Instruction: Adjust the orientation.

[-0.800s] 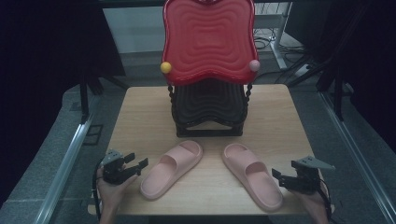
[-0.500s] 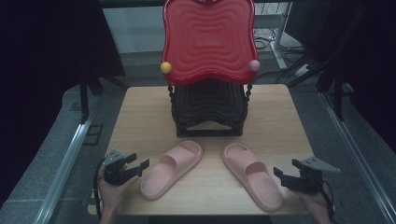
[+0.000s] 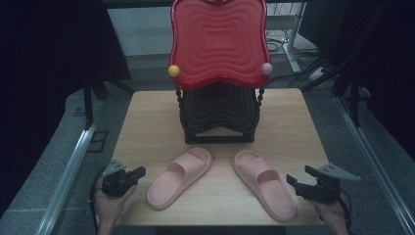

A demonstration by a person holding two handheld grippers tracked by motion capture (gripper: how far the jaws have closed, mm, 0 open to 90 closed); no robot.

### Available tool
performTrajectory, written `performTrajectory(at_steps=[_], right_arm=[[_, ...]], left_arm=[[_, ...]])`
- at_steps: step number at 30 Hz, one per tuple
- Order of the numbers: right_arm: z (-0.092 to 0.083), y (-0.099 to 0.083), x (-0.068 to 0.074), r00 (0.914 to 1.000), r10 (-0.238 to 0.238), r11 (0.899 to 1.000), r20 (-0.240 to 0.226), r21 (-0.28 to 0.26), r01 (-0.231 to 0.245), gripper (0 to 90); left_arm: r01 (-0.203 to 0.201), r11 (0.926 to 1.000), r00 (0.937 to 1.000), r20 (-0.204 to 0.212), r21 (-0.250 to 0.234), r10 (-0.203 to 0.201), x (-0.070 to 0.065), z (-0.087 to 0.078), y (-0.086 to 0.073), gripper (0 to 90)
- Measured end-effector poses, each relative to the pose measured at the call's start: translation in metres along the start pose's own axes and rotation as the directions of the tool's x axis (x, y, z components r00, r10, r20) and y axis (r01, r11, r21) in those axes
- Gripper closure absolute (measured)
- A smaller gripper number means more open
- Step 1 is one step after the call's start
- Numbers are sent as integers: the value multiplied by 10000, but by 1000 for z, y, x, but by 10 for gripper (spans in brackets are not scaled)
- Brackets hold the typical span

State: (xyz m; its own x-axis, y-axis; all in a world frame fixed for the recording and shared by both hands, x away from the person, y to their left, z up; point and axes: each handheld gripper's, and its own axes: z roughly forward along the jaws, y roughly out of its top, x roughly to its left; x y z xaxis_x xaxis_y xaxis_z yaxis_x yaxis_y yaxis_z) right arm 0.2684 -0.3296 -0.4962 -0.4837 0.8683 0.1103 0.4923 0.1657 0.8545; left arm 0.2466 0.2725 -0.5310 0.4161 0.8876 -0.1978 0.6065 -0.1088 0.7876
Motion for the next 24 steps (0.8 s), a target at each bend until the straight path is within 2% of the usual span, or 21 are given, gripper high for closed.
performTrajectory(at_steps=[3,8,11,14,18,22,24], right_arm=[[-2,2,3,10000,-49,10000,29,-74,49,157],[-9,7,9,10000,-91,9992,25,-401,92,160],[-12,10,13,9995,-206,9974,-232,-690,189,163],[-13,12,18,9992,-286,9968,-271,-752,265,163],[-16,14,22,9990,-370,9958,-260,-842,347,163],[-20,16,24,9993,-309,9953,-219,-928,287,163],[-23,19,25,9995,-278,9944,-176,-1023,259,163]], left_arm=[[-33,9997,9994,351,253,24,1,4,-3,898],[-102,9980,9987,506,618,70,-1,11,-7,899],[-119,9958,9976,691,912,56,-6,17,-13,899],[-290,9921,9967,786,1218,194,-18,23,-16,900],[-681,9879,9920,1153,1391,521,-33,23,-19,899],[-769,9862,9886,1393,1466,564,-43,22,-22,899],[-1006,9829,9831,1670,1544,744,-56,23,-27,899]])
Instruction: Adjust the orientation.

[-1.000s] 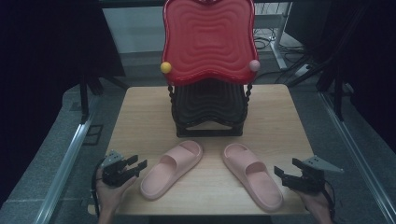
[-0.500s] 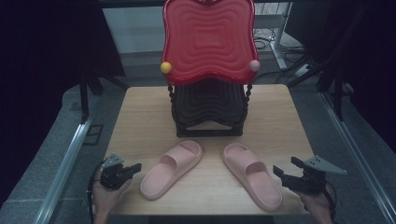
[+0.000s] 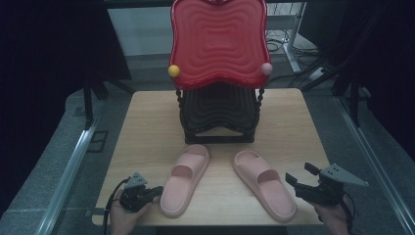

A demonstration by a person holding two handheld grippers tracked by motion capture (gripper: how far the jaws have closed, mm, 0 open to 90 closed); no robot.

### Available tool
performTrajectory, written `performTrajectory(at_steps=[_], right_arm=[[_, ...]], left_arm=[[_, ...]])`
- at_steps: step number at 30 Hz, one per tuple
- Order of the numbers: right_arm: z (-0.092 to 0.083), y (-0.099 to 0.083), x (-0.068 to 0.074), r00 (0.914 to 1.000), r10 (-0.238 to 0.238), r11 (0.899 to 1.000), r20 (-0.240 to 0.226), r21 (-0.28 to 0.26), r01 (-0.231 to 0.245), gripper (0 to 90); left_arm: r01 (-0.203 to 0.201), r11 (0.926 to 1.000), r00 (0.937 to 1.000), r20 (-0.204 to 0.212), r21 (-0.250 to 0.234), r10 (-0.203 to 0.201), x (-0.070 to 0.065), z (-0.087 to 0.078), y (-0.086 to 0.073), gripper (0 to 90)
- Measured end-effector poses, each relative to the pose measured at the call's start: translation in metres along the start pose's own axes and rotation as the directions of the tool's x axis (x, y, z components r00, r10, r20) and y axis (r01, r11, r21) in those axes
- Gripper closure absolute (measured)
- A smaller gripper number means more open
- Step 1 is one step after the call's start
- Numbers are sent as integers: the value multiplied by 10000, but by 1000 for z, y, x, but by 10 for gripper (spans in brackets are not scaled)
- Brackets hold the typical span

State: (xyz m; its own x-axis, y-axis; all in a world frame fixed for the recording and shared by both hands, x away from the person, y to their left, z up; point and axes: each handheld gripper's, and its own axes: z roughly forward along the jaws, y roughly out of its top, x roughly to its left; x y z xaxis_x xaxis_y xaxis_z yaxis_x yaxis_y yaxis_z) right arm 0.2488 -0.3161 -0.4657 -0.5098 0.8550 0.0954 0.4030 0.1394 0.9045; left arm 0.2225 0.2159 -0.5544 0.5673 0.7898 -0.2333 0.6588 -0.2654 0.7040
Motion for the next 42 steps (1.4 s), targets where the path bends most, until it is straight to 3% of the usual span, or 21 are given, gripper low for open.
performTrajectory(at_steps=[7,12,16,22,29,32,34,36,38,42], right_arm=[[3,-1,1,9999,90,9999,67,132,-90,163],[5,-1,4,9999,72,9997,84,212,-74,163],[9,-2,6,9998,-69,9995,162,316,64,163],[7,-3,2,9997,0,9995,227,315,-7,167],[5,-3,1,9997,75,9994,239,341,-84,167],[5,-3,3,9998,-11,9995,178,313,6,168],[6,-2,5,10000,-41,9994,43,335,40,176],[6,-2,7,9999,-88,9993,-112,360,92,181],[6,-2,10,9995,-178,9992,-275,350,187,187],[5,1,19,9975,-364,9987,-611,336,385,212]], left_arm=[[-344,9992,9981,519,190,334,-19,11,3,897],[-680,9975,9915,1125,215,651,-39,27,12,897],[-1046,9941,9872,1239,279,1004,-55,42,21,897],[-1034,9945,9851,1400,184,999,-64,53,28,895],[-1038,9945,9862,1284,-140,1047,-62,44,28,878],[-933,9900,9871,1200,-1056,1058,-54,24,35,836],[-635,9765,9866,1347,-2062,926,-44,7,45,762],[-659,9658,9920,878,-2506,905,-38,-5,55,690],[-595,9618,9950,619,-2673,787,-31,-12,65,597],[-755,9610,9969,13,-2659,787,-21,-17,80,458]])
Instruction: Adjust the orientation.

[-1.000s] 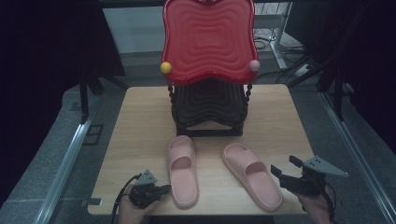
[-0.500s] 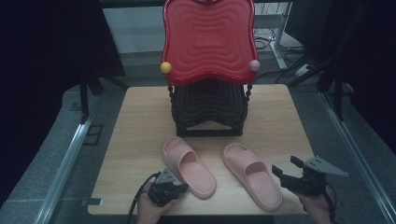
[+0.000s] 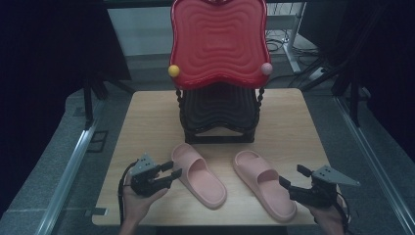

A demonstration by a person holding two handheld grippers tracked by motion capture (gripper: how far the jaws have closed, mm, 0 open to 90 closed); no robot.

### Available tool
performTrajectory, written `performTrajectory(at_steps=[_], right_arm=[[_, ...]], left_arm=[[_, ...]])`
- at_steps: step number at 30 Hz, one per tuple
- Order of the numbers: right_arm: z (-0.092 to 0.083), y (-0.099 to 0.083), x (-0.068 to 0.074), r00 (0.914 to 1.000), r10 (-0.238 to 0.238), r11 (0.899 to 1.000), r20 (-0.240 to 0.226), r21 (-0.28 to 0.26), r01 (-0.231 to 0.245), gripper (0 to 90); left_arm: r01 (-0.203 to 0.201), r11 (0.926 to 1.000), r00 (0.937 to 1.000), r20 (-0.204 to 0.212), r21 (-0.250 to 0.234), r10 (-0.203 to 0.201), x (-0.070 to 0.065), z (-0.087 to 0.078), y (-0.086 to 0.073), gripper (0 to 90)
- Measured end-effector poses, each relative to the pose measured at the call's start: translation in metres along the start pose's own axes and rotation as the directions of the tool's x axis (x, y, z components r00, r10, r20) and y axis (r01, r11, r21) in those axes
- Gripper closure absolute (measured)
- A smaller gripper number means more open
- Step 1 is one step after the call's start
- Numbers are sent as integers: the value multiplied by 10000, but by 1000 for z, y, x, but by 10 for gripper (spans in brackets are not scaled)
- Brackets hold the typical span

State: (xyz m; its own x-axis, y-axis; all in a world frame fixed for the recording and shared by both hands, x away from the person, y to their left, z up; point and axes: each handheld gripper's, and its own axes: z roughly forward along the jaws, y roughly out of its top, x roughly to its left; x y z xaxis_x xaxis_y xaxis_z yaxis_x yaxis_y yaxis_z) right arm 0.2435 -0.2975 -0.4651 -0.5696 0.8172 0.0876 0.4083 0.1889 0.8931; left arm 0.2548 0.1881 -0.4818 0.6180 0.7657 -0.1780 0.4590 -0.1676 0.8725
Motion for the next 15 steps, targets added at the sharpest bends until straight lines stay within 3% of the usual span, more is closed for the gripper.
performTrajectory(at_steps=[6,8,12,15], right_arm=[[-1,4,13,9986,-336,9994,-401,56,339,224],[0,7,21,9970,-552,9985,-550,30,555,224],[5,8,33,9939,-782,9967,-784,136,795,232],[10,7,40,9925,-789,9960,-934,351,825,253]], left_arm=[[427,9985,9973,-577,-331,-446,19,-6,-1,305],[822,9952,9937,-716,-533,-859,27,-10,-8,283],[1017,9923,9918,-702,-709,-1067,33,-17,-17,251],[1087,9925,9917,-632,-555,-1122,39,-19,-20,236]])
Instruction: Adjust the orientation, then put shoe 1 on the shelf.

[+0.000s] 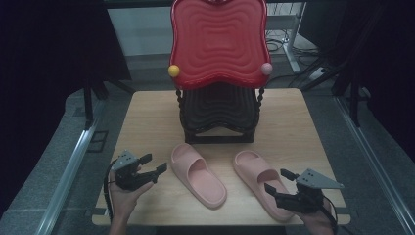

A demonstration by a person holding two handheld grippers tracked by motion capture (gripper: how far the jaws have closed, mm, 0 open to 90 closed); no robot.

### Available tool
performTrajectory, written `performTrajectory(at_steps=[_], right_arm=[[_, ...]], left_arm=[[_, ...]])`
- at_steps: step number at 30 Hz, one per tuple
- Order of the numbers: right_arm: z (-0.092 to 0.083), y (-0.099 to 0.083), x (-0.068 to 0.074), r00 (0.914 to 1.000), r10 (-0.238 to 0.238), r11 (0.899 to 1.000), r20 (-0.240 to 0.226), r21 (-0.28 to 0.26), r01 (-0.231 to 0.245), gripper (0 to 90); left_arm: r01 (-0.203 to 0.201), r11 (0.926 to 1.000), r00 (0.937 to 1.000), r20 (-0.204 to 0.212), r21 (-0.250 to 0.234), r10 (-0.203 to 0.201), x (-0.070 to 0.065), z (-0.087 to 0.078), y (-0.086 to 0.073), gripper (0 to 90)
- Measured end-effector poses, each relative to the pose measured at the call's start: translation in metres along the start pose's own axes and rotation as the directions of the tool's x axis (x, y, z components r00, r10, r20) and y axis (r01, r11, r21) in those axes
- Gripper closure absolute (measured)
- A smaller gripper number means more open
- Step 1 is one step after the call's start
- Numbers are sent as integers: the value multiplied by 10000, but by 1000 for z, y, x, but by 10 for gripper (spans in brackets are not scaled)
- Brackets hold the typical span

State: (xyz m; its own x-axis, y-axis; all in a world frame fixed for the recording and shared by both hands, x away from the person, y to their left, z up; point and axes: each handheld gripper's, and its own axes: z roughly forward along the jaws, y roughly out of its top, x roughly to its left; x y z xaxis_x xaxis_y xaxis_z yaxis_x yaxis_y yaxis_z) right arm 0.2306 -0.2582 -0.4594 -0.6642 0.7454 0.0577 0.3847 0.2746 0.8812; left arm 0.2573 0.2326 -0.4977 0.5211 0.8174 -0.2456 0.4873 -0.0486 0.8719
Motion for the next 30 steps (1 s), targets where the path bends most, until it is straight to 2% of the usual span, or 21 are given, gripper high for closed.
performTrajectory(at_steps=[3,5,7,8,9,10,13,15,17,20,21,23,24,25,27,28,30], right_arm=[[6,1,5,9998,-77,9999,-184,152,80,285],[14,1,12,9991,-221,9993,-373,299,232,308],[19,1,17,9983,-342,9985,-464,417,361,314],[28,4,27,9967,-517,9968,-633,580,554,328],[28,4,27,9967,-517,9968,-633,580,554,328],[36,9,38,9940,-719,9945,-825,700,778,335],[47,19,56,9886,-1038,9916,-1087,653,1112,351],[59,25,66,9826,-1368,9867,-1252,703,1464,362],[71,30,75,9802,-1483,9843,-1311,768,1592,379],[88,35,84,9799,-1347,9863,-1473,754,1469,406],[88,35,84,9799,-1347,9863,-1473,754,1469,406],[106,37,90,9799,-1270,9860,-1536,880,1415,427],[106,37,90,9799,-1270,9860,-1536,880,1415,427],[118,38,92,9813,-1168,9863,-1529,984,1327,443],[123,38,93,9817,-1114,9862,-1541,1047,1284,450],[133,39,93,9830,-971,9870,-1557,1122,1152,464],[137,40,93,9837,-910,9875,-1549,1138,1092,473]], left_arm=[[-267,9992,9994,-193,283,272,4,-3,-1,224],[-60,9995,9999,-123,301,63,7,-4,-3,221],[-13,9994,9999,-103,336,17,8,-4,-4,216],[-17,9991,10000,-94,413,21,8,-4,-5,215],[-17,9991,10000,-94,413,21,8,-4,-5,213],[-10,9992,10000,-61,398,13,8,-5,-5,213],[63,9993,9999,121,371,-68,9,-8,-4,210],[71,9993,9999,139,366,-76,9,-8,-4,209],[39,9995,9999,107,312,-42,9,-10,-4,212],[25,9999,10000,1,141,-25,9,-12,-4,220],[25,9999,10000,1,141,-25,9,-12,-4,221],[51,9999,10000,26,165,-52,9,-9,-6,221],[51,9999,10000,26,165,-52,9,-9,-6,221],[-40,9995,10000,-18,299,40,8,-7,-6,220],[-74,9994,9999,-74,329,76,8,-7,-6,220],[-71,9996,9999,-112,287,74,9,-7,-7,221],[-50,9997,9999,-96,258,53,9,-8,-7,221]])
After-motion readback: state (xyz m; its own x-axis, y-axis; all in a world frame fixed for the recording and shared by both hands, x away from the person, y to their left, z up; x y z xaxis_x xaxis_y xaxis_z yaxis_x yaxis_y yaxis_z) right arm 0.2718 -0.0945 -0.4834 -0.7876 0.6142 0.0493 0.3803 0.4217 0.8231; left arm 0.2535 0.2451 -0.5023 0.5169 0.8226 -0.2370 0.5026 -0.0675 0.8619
